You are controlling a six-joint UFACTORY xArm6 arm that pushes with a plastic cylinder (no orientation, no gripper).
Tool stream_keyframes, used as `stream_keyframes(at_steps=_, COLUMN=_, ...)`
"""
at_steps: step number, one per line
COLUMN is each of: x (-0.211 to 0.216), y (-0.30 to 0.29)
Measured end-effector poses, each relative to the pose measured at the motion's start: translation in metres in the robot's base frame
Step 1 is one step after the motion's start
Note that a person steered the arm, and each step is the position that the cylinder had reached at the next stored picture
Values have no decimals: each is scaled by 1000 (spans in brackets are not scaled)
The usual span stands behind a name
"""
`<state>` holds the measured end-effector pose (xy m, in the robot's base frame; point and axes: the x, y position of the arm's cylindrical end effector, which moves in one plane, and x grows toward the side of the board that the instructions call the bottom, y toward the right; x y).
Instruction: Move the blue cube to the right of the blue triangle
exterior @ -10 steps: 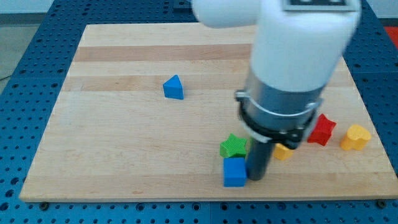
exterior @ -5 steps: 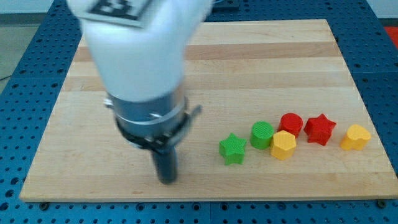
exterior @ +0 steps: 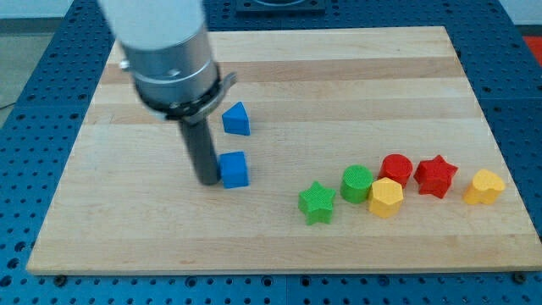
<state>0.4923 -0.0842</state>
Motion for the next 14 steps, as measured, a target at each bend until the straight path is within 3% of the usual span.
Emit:
stream_keyframes(at_steps=1, x=-9, y=2)
stream_keyframes(at_steps=2, x=21, y=-32)
stream_keyframes(at_steps=3, x=28, y=0)
stream_keyframes(at_steps=5, x=-17, y=62)
stream_keyframes(at_steps=7, x=5, y=81)
stream_keyframes(at_steps=10, x=-45, y=86)
stream_keyframes(at_steps=14, x=-40, y=89)
